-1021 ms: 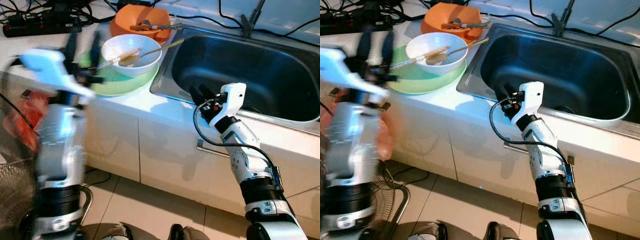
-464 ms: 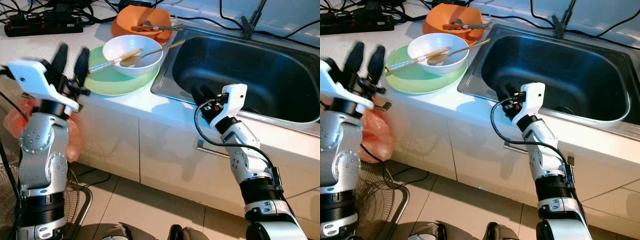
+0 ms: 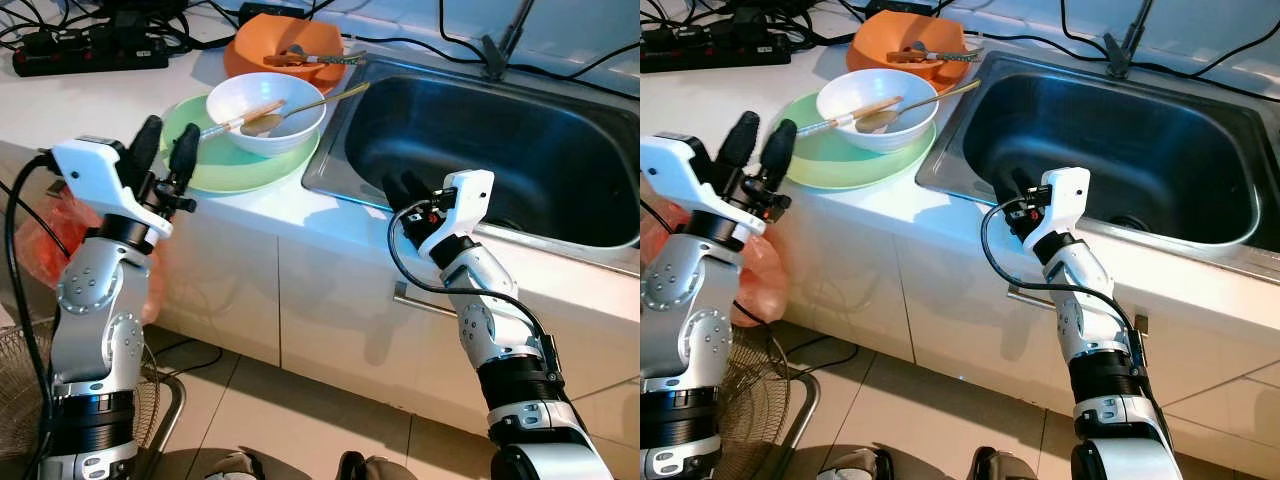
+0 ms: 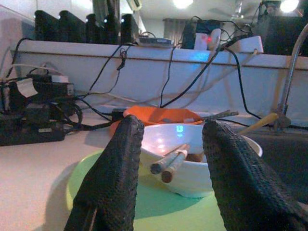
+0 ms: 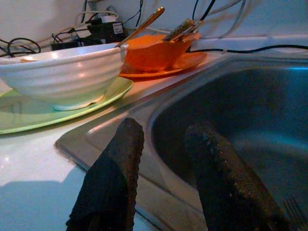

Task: Kitchen organization

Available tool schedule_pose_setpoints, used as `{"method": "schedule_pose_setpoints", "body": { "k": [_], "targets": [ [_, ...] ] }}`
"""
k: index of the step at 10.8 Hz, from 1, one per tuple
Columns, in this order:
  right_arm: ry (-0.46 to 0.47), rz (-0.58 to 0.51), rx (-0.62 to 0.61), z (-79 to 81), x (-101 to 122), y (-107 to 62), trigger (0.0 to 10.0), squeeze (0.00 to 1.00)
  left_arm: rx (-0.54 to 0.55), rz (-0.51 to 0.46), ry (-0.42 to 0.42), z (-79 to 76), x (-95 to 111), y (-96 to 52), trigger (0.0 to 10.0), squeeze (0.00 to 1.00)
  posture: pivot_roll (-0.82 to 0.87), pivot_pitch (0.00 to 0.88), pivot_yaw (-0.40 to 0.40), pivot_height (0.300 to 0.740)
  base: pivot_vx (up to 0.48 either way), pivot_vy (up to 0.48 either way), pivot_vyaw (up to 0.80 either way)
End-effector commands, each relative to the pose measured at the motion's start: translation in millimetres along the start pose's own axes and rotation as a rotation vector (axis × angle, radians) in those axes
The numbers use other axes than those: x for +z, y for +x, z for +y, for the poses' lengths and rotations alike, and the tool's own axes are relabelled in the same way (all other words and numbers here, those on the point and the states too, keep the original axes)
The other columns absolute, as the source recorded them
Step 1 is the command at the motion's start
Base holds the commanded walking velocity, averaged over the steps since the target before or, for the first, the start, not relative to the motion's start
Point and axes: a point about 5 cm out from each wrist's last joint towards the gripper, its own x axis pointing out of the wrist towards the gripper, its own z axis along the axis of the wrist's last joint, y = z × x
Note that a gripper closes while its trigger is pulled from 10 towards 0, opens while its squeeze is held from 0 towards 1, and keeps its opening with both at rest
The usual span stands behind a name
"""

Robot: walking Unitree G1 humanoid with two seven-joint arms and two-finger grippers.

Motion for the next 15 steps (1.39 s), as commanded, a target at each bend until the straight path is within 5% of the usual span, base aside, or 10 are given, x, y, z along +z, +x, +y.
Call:
{"method": "schedule_pose_setpoints", "body": {
  "k": [1, 8, 13, 15],
  "targets": [
    [0.043, 0.104, -0.052, -6.8, -25.4, -11.8, 10.0, 0.0, -0.033, 0.0, -0.01, -5.5, -1.0, 4.7, 10.0, 0.0, 0.06, 0.14, -0.017, 0.74, 0.0, 0.0, 0.0],
    [0.059, 0.095, -0.061, -4.2, -27.9, -8.6, 10.0, 0.0, -0.041, -0.018, -0.009, -7.7, 2.1, 7.6, 10.0, 0.0, 0.07, 0.13, -0.015, 0.74, 0.0, 0.0, 0.0],
    [0.063, 0.099, -0.057, -3.3, -29.5, -8.2, 10.0, 0.0, 0.024, -0.073, 0.033, 7.4, 17.9, 4.4, 10.0, 0.0, 0.08, 0.127, -0.021, 0.74, 0.0, 0.0, 0.0],
    [0.065, 0.102, -0.058, -3.4, -30.1, -8.1, 10.0, 0.0, 0.036, -0.033, 0.027, 9.6, 7.3, 0.7, 10.0, 0.0, 0.07, 0.136, -0.026, 0.74, 0.0, 0.0, 0.0]
  ]
}}
